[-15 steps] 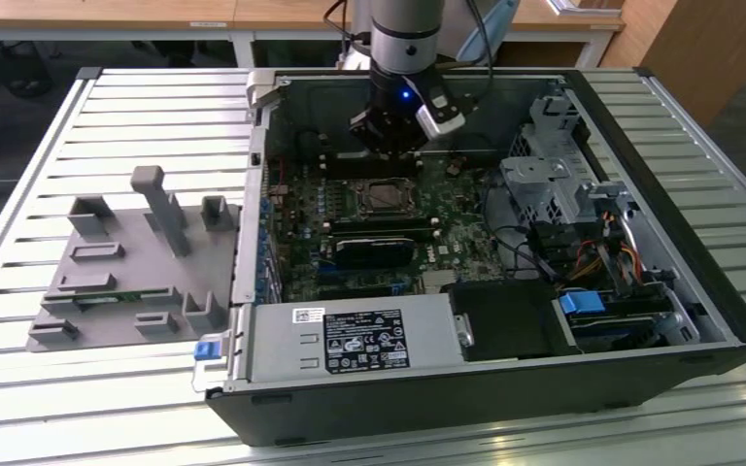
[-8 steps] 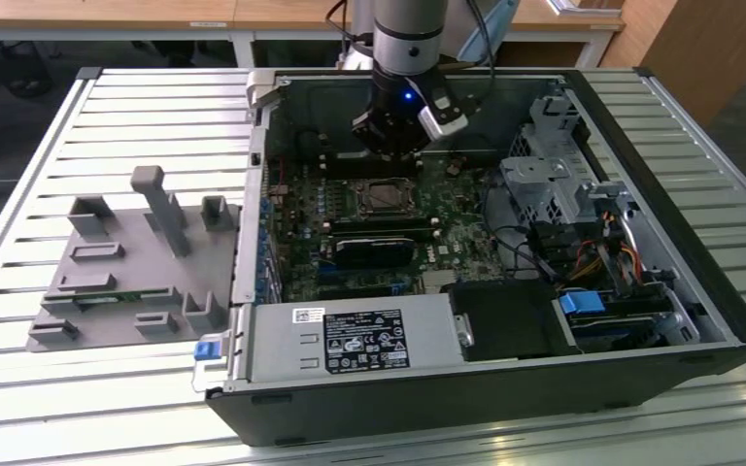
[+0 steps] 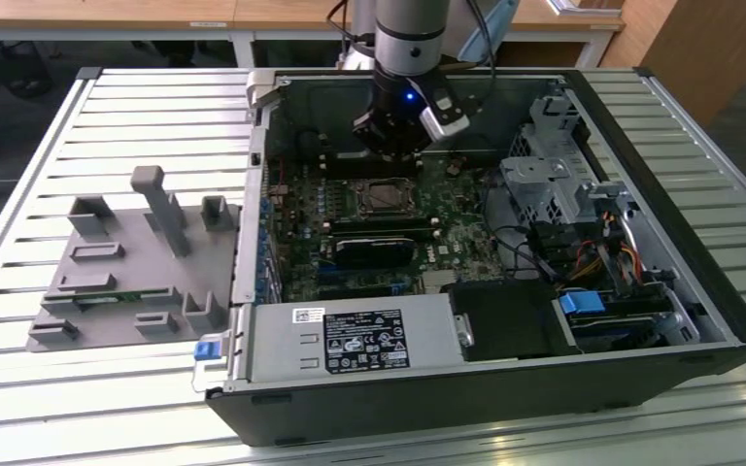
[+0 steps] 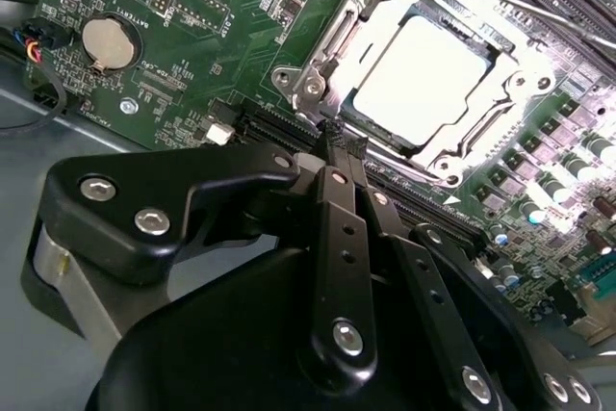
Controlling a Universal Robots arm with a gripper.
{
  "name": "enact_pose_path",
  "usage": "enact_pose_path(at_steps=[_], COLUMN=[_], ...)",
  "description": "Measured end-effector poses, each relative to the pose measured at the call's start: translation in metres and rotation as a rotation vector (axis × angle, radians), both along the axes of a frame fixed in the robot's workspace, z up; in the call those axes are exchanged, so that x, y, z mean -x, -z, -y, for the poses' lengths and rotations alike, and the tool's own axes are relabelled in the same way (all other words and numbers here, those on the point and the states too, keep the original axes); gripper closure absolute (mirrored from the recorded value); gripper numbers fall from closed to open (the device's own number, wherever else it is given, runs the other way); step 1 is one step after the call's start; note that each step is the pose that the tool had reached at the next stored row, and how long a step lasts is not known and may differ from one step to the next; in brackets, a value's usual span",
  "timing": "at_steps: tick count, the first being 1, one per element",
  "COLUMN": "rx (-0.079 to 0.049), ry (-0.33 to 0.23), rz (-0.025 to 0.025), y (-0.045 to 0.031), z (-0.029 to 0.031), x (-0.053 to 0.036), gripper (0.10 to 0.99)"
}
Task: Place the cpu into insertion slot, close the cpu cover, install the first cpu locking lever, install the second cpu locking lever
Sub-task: 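Install the second cpu locking lever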
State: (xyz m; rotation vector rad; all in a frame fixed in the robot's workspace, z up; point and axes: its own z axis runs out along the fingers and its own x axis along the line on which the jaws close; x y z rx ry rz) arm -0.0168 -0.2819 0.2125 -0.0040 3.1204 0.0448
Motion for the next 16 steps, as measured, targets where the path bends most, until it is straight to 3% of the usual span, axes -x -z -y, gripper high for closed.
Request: enact_pose_path(at_steps=[13,16], rx=[0.0,0.0], ry=[0.0,0.0], rz=[0.0,-0.0001], y=[0.0,-0.0038], z=[0.005,0.0054], x=[-0.0008,-0.0007], gripper=[0.98,0.98])
